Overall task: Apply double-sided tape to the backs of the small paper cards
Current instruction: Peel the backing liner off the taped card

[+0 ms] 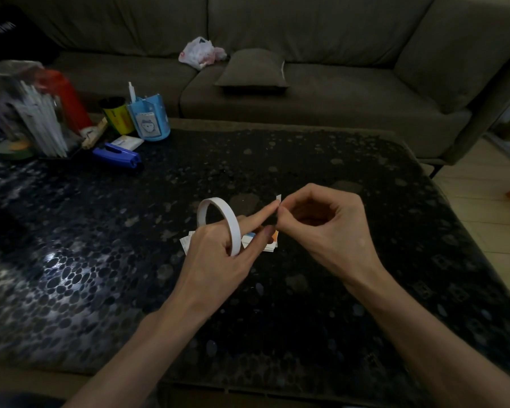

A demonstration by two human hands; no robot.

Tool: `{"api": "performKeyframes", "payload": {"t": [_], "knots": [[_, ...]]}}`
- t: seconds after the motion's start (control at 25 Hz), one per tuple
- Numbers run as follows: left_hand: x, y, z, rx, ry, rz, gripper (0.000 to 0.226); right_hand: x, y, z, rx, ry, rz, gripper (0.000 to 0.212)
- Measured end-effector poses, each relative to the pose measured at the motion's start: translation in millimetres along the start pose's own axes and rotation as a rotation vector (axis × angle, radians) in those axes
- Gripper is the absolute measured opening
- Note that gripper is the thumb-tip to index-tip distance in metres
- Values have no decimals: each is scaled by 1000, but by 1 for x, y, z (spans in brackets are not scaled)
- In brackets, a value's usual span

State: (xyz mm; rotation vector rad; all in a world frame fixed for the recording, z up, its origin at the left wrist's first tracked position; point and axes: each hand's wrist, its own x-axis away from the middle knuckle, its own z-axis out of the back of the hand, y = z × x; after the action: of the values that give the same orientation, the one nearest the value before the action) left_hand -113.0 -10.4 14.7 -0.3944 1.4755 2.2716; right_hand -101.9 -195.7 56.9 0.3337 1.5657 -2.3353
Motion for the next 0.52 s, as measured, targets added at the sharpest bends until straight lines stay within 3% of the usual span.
{"api": "performKeyframes", "payload": {"t": [0.52], "knots": [[-1,3,2,408,10,164,28,0,-6,2,-84,1,-52,11]]}}
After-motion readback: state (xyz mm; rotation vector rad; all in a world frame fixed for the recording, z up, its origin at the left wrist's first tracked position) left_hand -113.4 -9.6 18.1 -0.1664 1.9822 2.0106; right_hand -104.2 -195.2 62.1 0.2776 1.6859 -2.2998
